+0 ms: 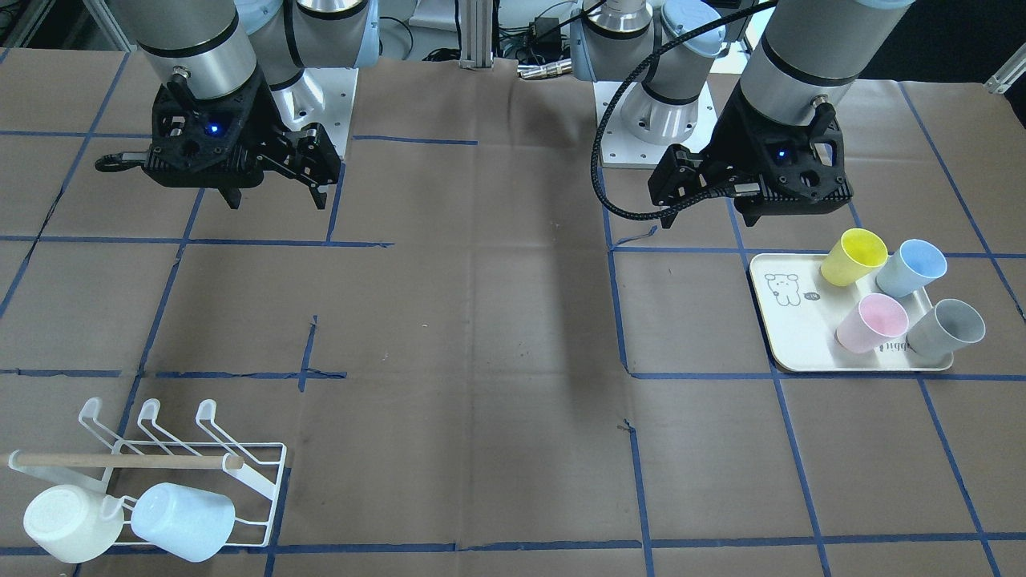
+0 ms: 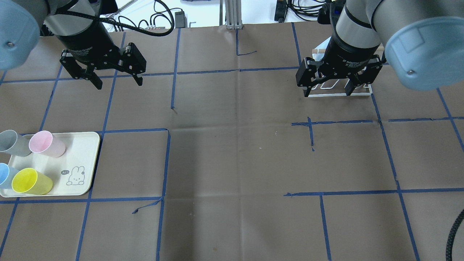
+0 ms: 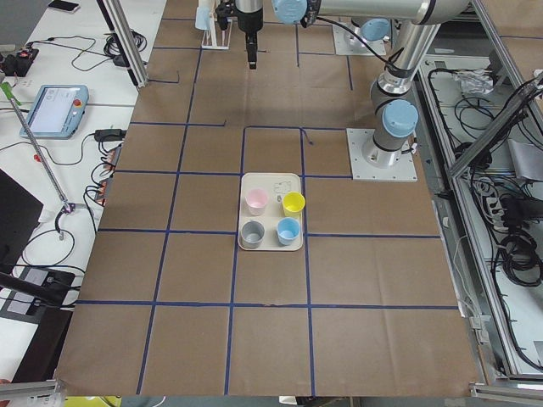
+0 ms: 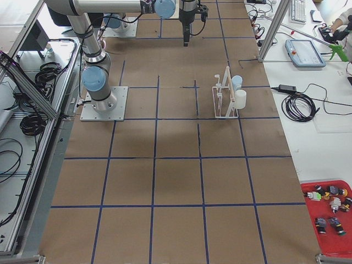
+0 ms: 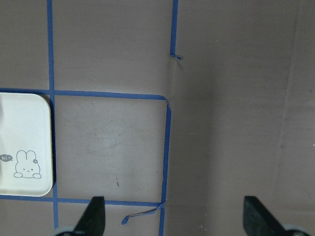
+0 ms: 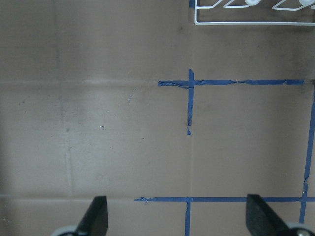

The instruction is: Transfer IKEA cup to right arm and place on rack

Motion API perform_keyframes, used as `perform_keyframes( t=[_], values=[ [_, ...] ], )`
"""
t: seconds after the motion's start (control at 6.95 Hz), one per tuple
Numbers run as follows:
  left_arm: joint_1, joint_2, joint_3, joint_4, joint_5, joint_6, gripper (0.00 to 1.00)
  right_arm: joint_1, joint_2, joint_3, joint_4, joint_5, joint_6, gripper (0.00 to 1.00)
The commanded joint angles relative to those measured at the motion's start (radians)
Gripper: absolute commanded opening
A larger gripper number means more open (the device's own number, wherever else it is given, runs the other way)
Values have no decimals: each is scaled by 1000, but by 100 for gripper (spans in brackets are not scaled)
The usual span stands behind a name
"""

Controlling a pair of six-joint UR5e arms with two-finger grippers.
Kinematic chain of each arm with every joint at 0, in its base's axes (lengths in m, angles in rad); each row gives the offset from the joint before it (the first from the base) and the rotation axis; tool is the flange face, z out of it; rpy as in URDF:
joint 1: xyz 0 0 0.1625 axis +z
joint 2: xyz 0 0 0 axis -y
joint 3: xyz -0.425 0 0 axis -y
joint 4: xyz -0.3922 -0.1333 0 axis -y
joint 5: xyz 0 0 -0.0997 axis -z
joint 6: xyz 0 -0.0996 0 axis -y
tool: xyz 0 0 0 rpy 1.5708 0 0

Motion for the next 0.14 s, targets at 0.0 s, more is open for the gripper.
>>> perform_keyframes(
  t=[0.0],
  values=[
    [0, 0, 0, 0, 0, 0, 100, 0, -1, -2, 0, 0, -1, 100]
  ],
)
